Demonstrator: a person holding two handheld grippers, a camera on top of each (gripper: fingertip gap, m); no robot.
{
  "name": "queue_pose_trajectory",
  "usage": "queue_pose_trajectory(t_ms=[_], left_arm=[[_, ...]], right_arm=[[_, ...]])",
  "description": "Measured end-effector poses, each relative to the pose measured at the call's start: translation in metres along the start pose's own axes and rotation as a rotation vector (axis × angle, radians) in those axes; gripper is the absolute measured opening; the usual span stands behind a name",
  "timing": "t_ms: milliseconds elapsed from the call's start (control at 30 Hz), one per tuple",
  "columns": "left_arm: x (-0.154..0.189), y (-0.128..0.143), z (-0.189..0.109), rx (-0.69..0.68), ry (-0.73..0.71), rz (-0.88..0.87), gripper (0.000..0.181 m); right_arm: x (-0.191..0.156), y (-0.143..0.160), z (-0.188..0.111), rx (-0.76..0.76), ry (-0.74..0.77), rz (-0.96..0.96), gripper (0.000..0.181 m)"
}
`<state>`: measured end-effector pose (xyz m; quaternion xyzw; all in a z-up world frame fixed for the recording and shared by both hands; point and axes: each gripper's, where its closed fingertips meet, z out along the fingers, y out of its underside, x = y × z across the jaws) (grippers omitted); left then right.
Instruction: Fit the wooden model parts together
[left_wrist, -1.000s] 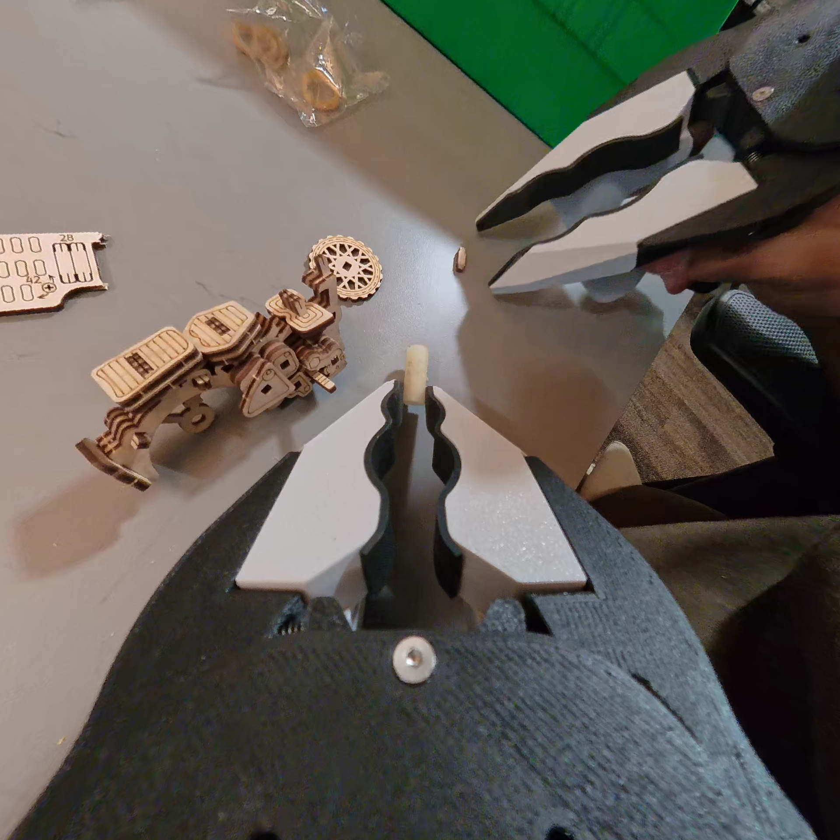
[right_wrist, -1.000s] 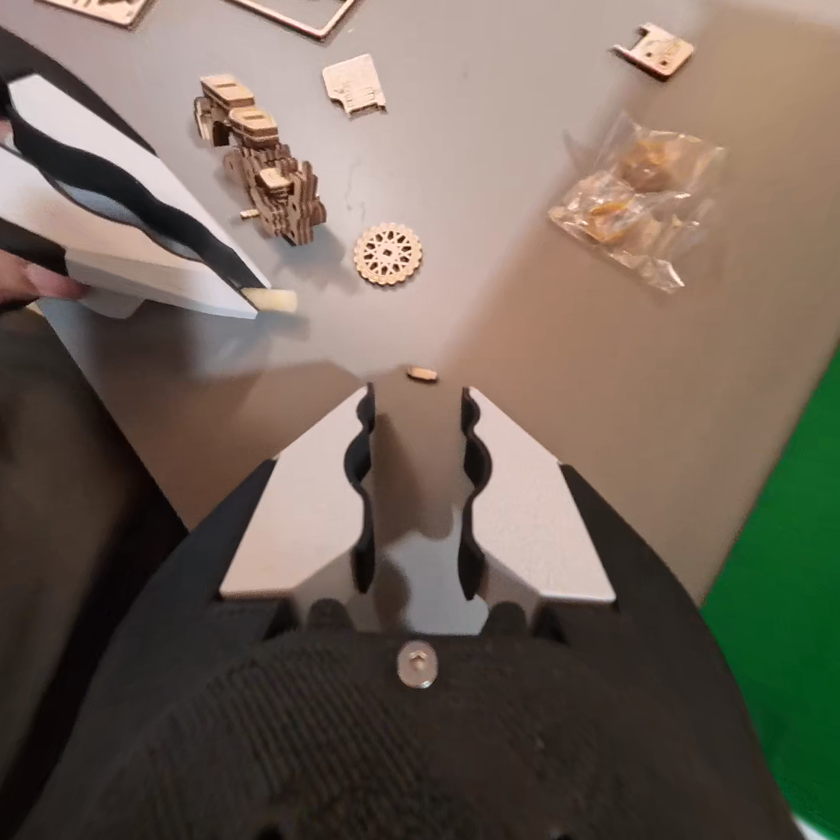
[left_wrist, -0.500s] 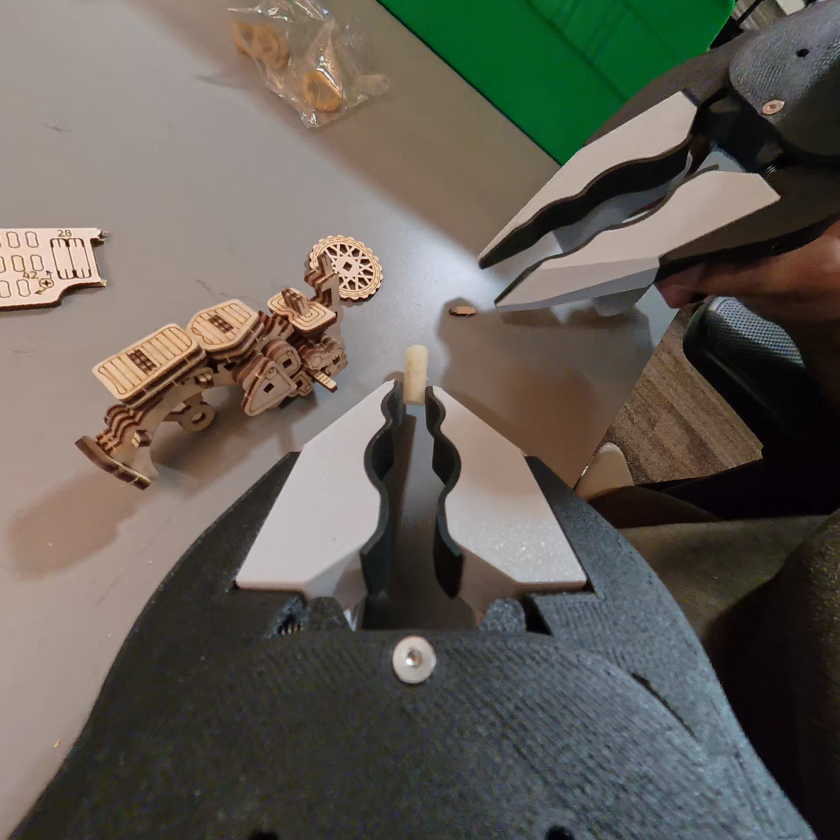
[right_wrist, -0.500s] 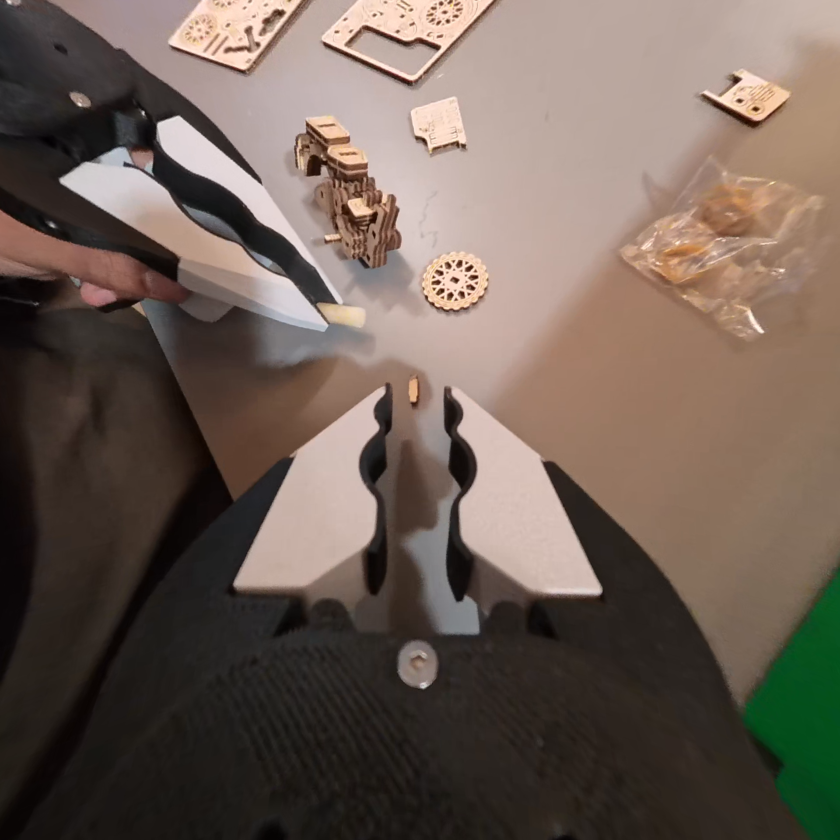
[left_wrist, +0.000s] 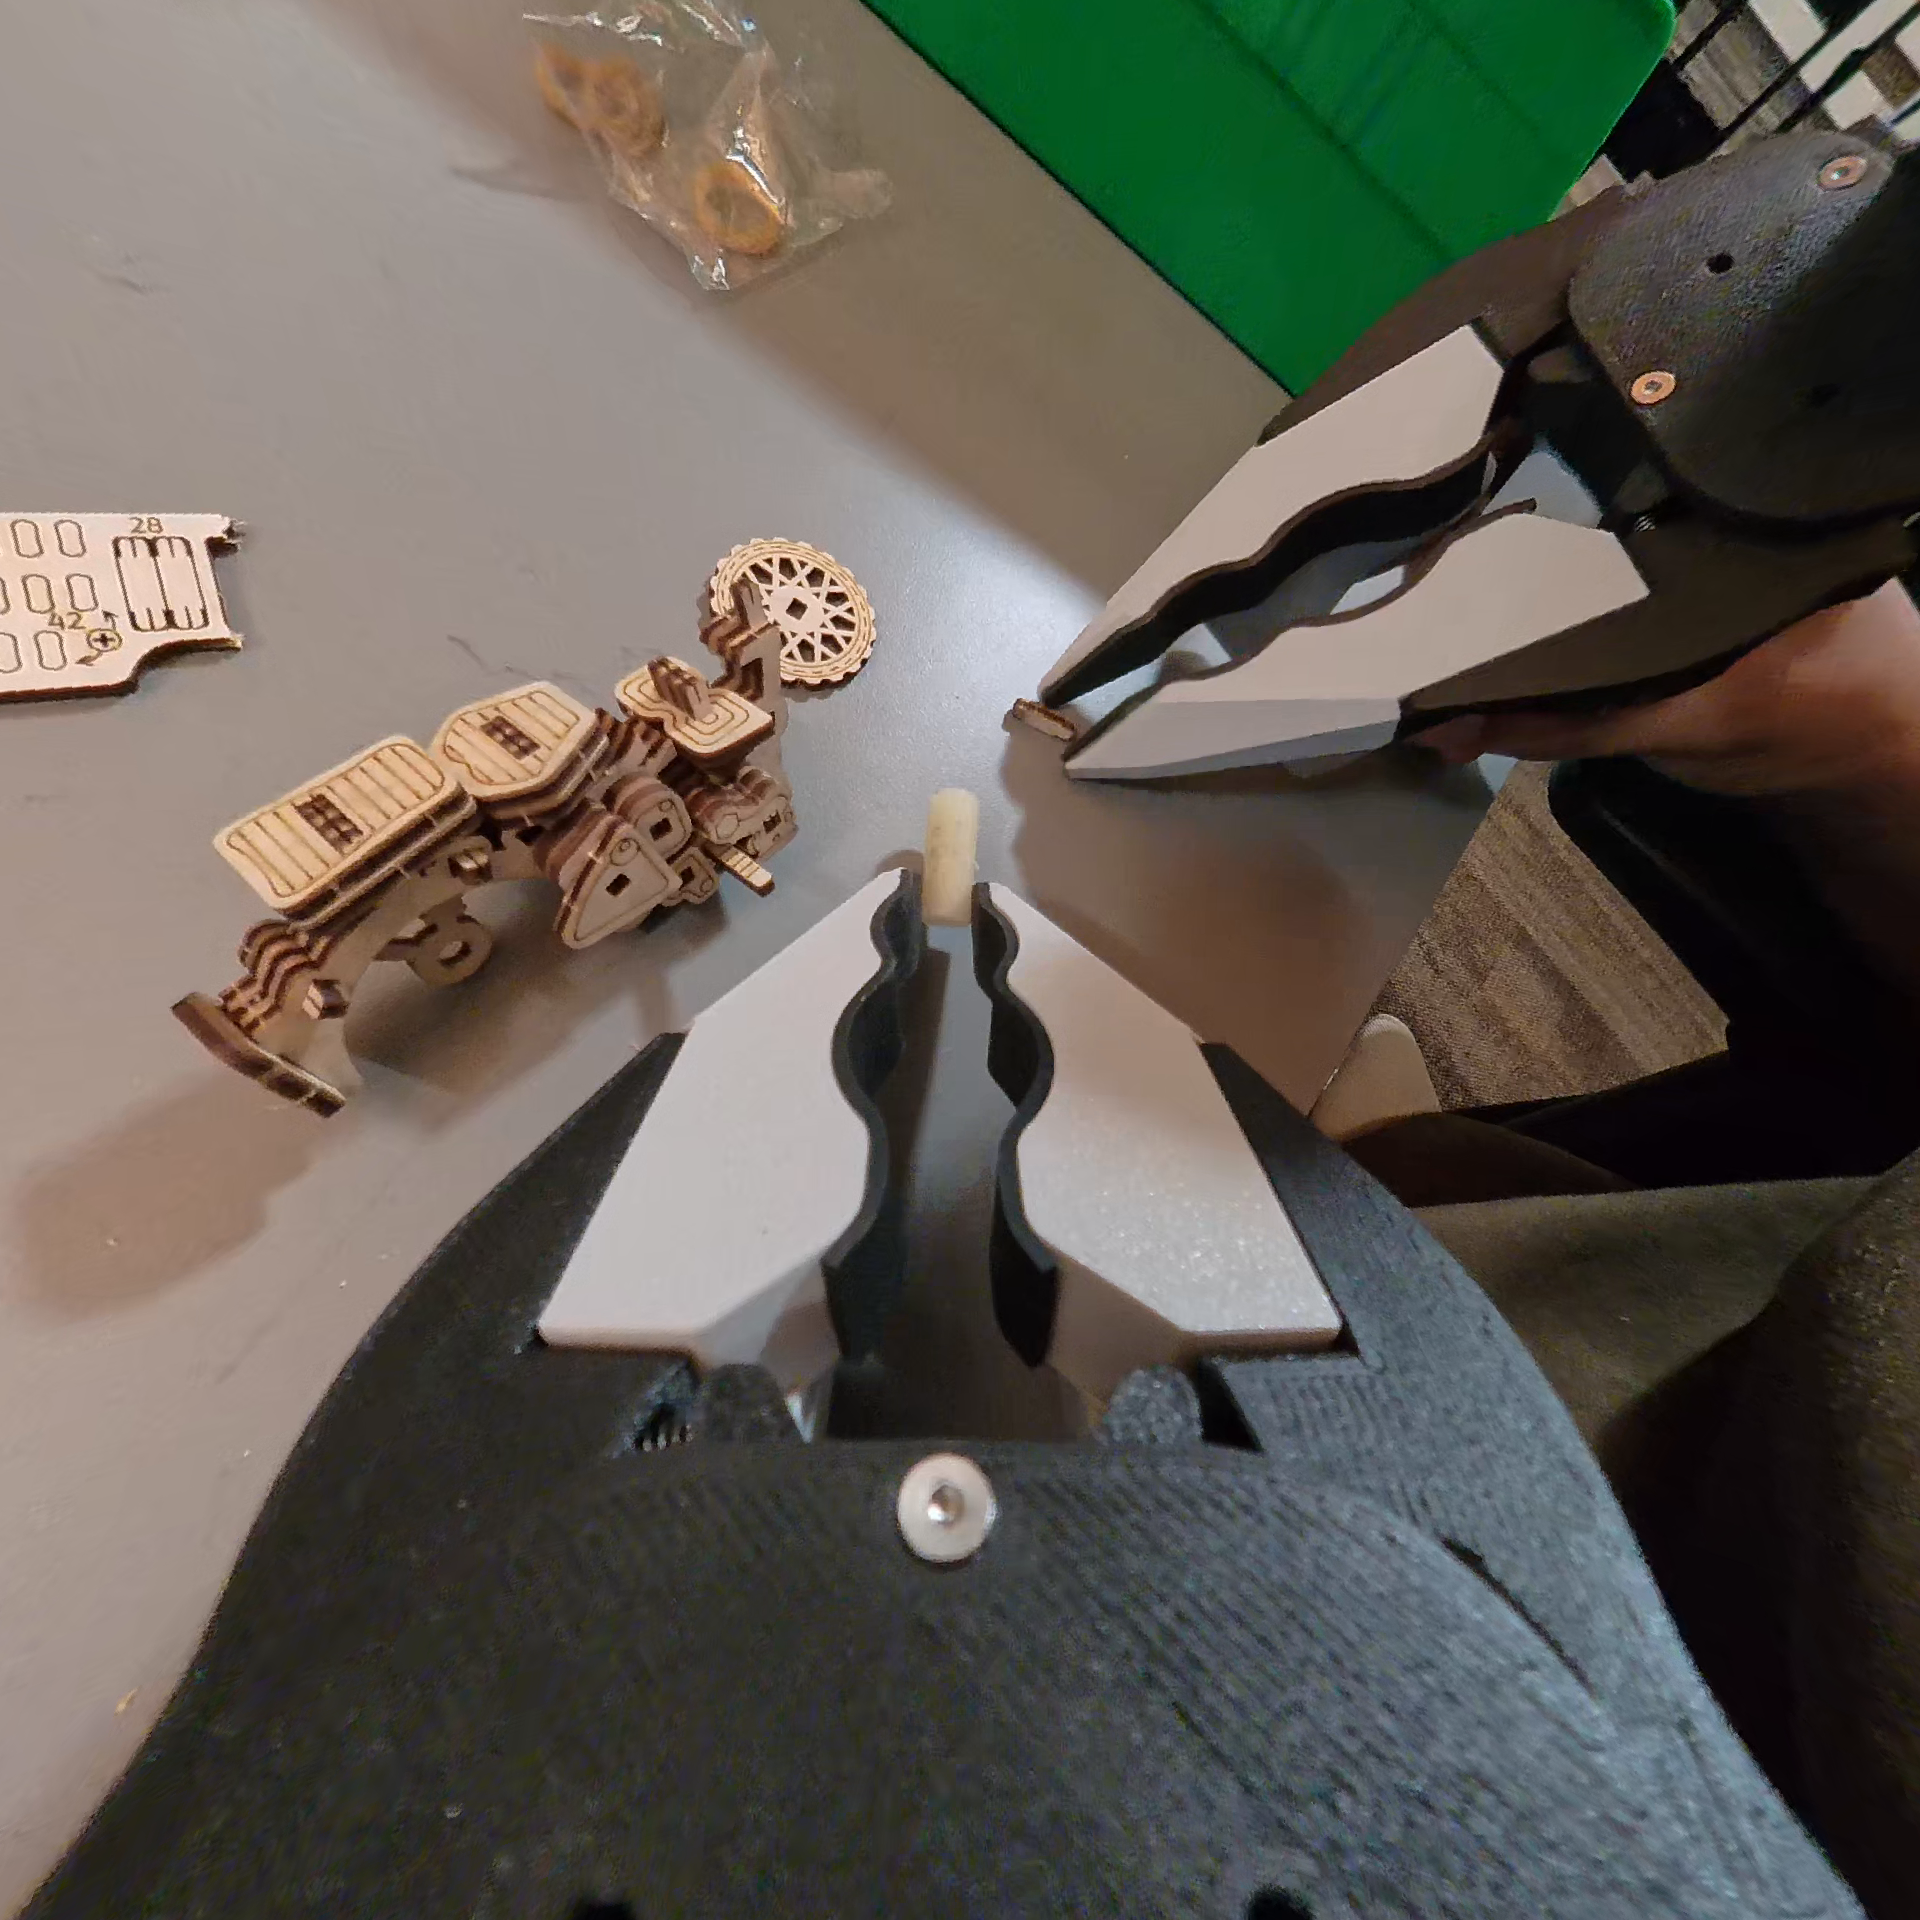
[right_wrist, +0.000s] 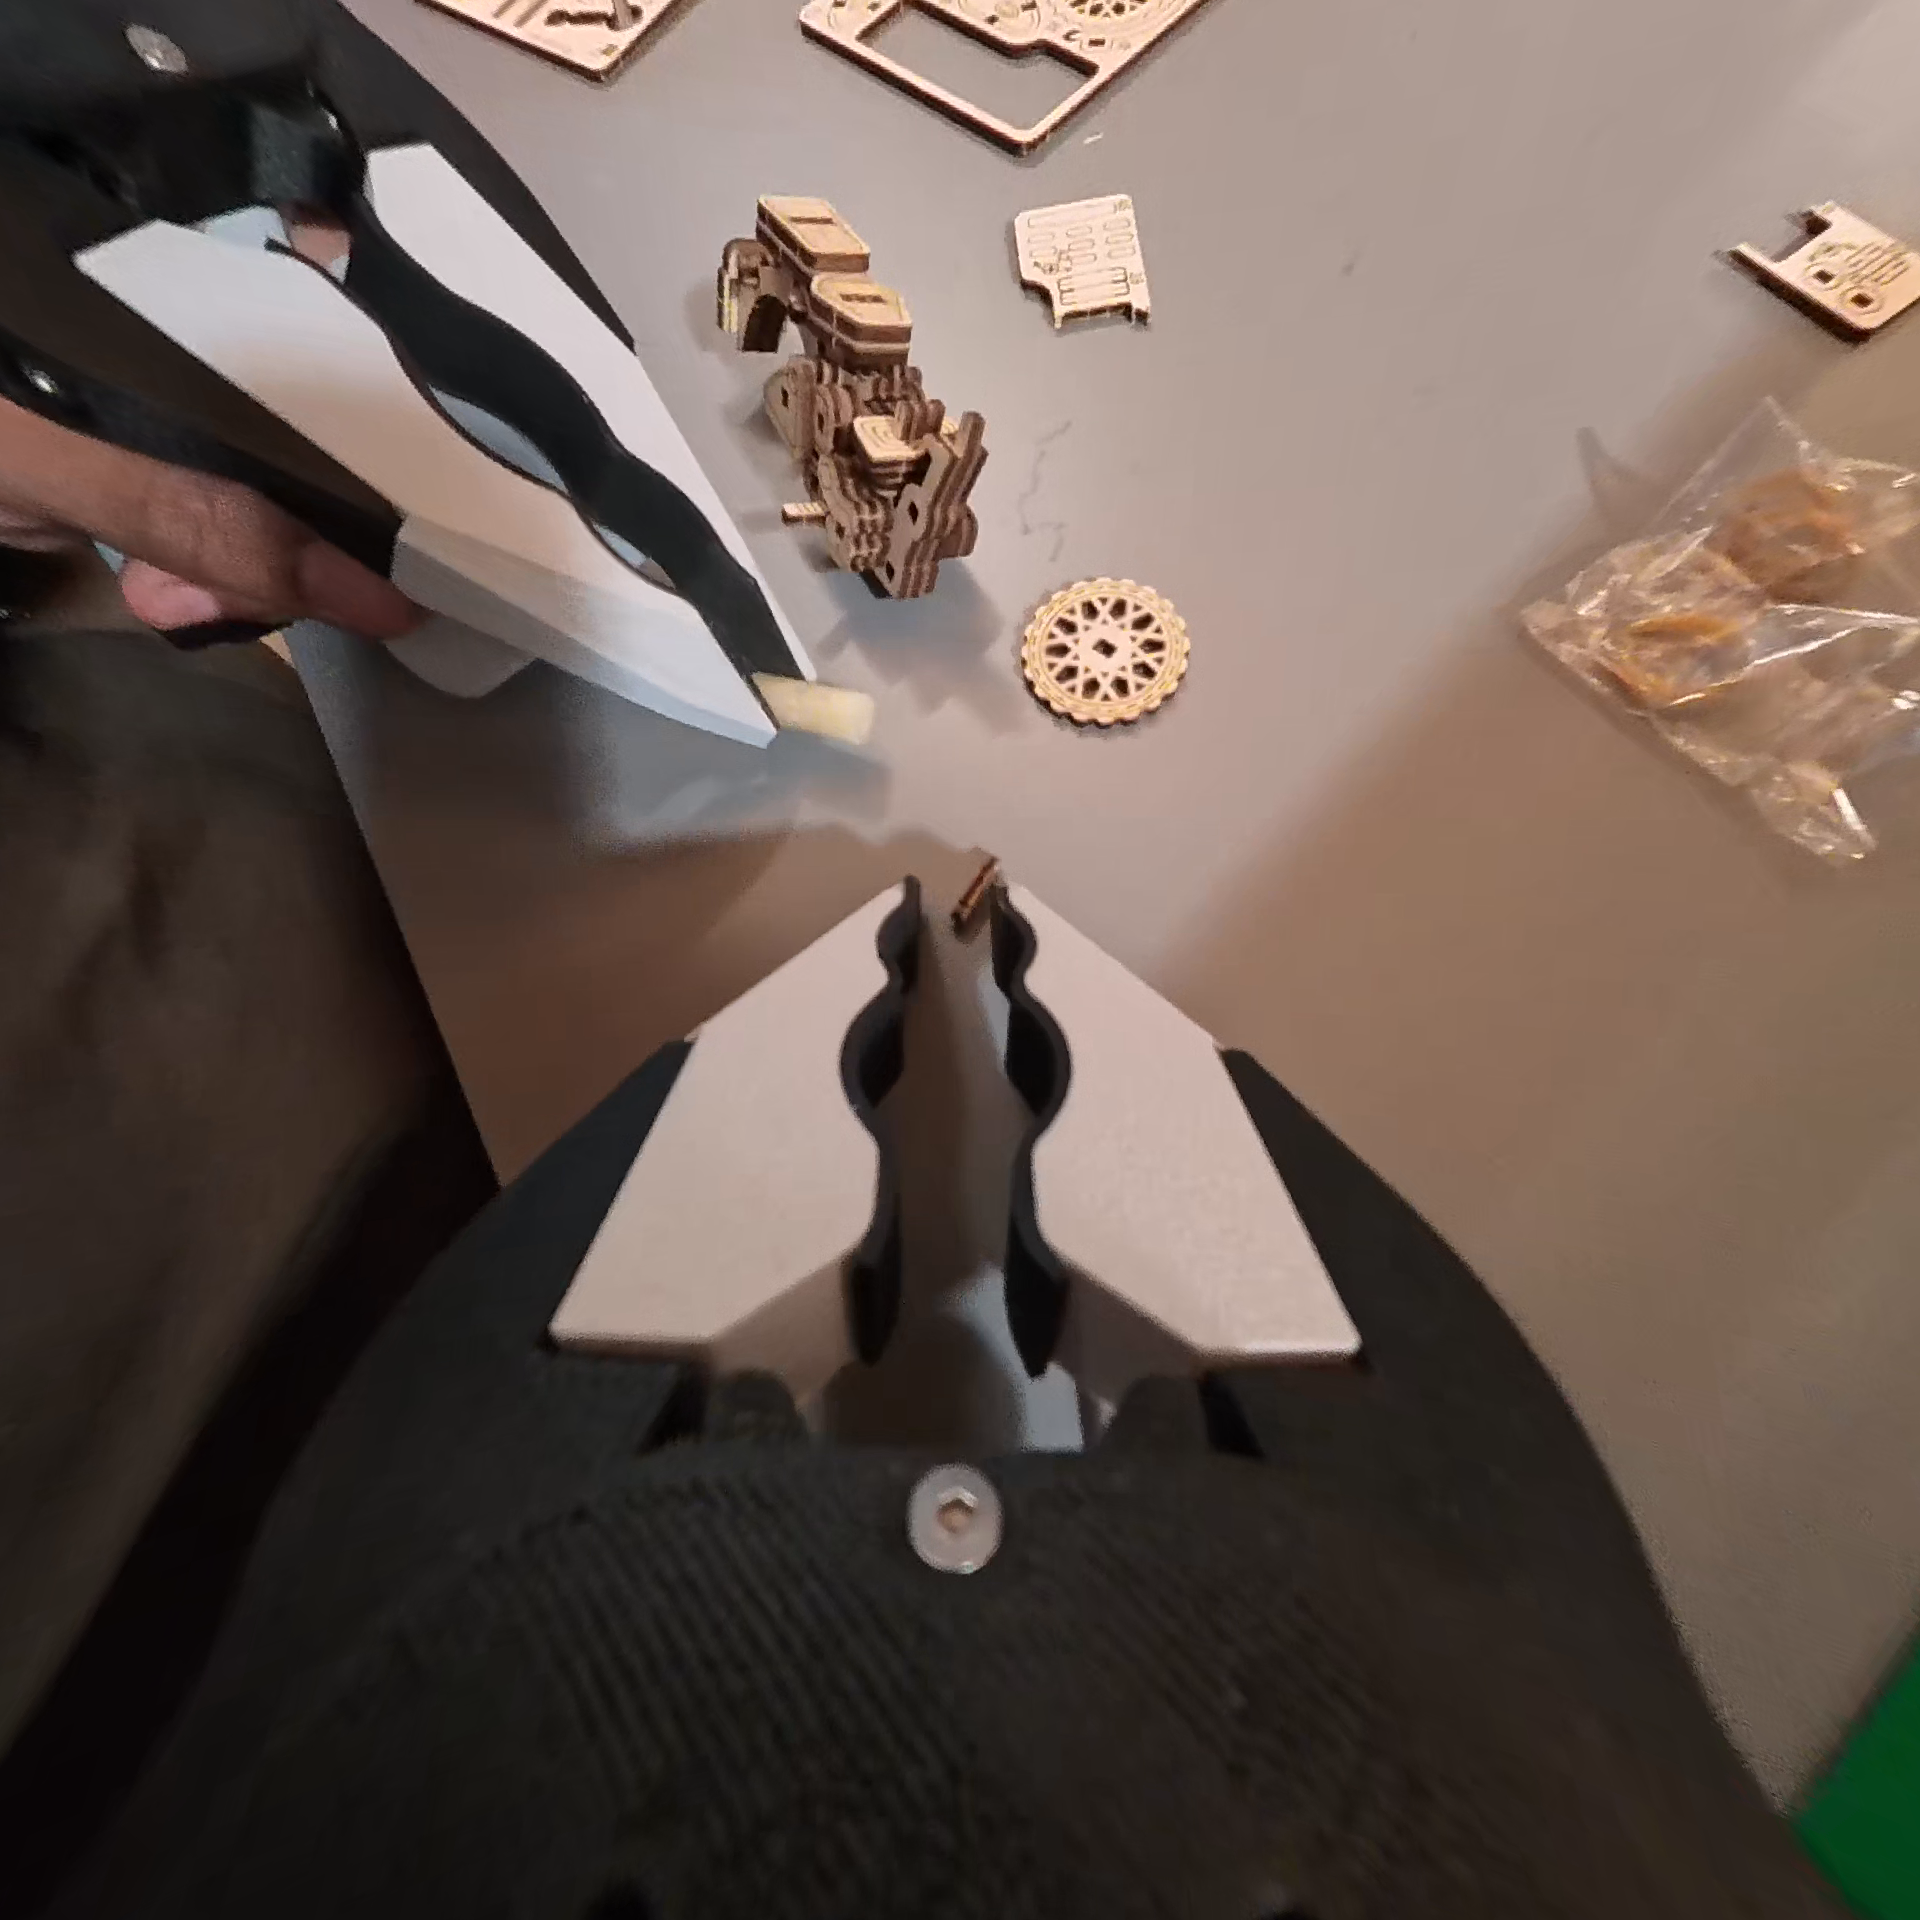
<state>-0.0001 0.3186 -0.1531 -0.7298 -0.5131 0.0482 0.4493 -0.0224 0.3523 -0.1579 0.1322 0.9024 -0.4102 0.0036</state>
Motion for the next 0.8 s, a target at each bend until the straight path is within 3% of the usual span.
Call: queue_pose_trajectory(t_ms=[167,400,600,800], left_arm=[[0.0,0.0,0.0,-0.001,0.002,-0.003,0.008],[0.0,-0.001,0.0,0.008,0.009,-0.019,0.008],[-0.004,-0.003,-0.001,0.028,-0.004,-0.054,0.008],[-0.004,0.003,0.004,-0.019,-0.112,0.077,0.009]], right_arm=[[0.004,-0.001,0.002,-0.009,0.035,0.008,0.001],[0.001,-0.009,0.002,-0.006,0.083,-0.038,0.001],[-0.022,-0.026,0.009,0.042,-0.01,0.045,0.001],[-0.031,-0.022,0.015,0.011,-0.041,0.097,0.001]])
